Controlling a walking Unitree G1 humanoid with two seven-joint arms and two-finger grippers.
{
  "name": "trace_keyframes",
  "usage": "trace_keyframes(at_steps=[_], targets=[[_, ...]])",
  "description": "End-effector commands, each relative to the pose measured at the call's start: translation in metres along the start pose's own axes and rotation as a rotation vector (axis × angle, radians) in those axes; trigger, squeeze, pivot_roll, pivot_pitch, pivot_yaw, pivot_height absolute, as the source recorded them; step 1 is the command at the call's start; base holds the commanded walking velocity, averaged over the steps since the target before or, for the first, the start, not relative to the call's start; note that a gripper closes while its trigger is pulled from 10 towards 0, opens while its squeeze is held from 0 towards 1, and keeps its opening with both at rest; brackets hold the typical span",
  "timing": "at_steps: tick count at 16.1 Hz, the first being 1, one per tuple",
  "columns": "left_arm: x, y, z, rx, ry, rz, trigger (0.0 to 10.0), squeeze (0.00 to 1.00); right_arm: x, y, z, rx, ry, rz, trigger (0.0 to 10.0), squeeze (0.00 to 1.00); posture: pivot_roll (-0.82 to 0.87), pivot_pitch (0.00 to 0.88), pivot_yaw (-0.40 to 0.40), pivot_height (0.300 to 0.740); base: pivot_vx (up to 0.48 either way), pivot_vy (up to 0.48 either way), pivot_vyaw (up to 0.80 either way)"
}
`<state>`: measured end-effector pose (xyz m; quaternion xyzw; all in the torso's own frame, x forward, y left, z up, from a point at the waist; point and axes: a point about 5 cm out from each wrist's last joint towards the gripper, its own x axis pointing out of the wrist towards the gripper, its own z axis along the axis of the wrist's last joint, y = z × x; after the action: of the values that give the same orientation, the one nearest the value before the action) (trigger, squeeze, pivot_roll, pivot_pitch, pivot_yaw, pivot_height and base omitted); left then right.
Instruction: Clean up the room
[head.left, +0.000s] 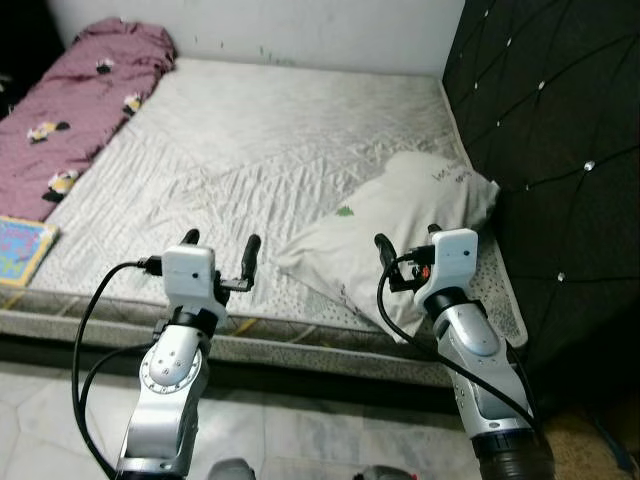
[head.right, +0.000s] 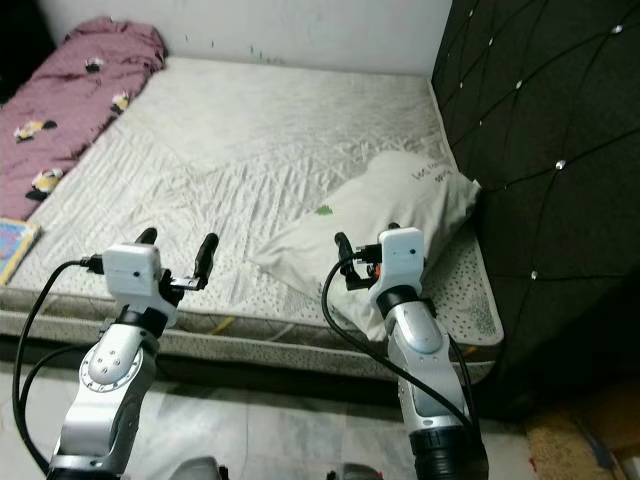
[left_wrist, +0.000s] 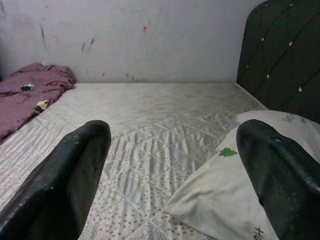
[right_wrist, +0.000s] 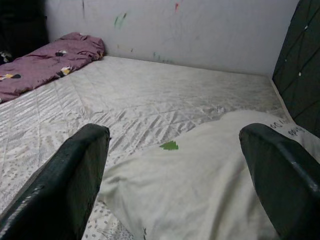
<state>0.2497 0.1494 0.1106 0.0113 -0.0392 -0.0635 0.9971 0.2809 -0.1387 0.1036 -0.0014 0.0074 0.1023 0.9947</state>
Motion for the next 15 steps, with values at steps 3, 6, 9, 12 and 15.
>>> trace_keyframes(at_steps=[3,6,9,12,15], targets=[[-0.0004,-0.0004,0.0048,0.002,-0.024,-0.010,10.0,0.00,0.0018,-0.0002,0.0044,-0.010,-0.014,0.005,10.0,0.00,-0.07,0.000,-0.018,0.740,0.266,0.000,0.00],[-0.0008,-0.0007,0.0049,-0.001,-0.027,-0.018,10.0,0.00,0.0019,0.0001,0.0043,-0.012,-0.015,0.005,10.0,0.00,-0.07,0.000,-0.018,0.740,0.298,0.000,0.00],[-0.0004,-0.0012,0.0048,-0.001,-0.027,-0.023,10.0,0.00,0.0023,-0.0005,0.0044,-0.013,-0.015,0.005,10.0,0.00,-0.07,0.000,-0.021,0.740,0.306,0.000,0.00],[0.0006,-0.0011,0.0048,-0.001,-0.027,-0.023,10.0,0.00,0.0031,-0.0010,0.0044,-0.012,-0.013,0.002,10.0,0.00,-0.07,0.000,-0.027,0.740,0.306,0.000,0.00],[-0.0006,-0.0013,0.0038,-0.001,-0.024,-0.022,10.0,0.00,0.0015,-0.0034,0.0029,-0.003,-0.007,-0.013,10.0,0.00,-0.07,0.000,-0.027,0.740,0.315,0.000,0.00]])
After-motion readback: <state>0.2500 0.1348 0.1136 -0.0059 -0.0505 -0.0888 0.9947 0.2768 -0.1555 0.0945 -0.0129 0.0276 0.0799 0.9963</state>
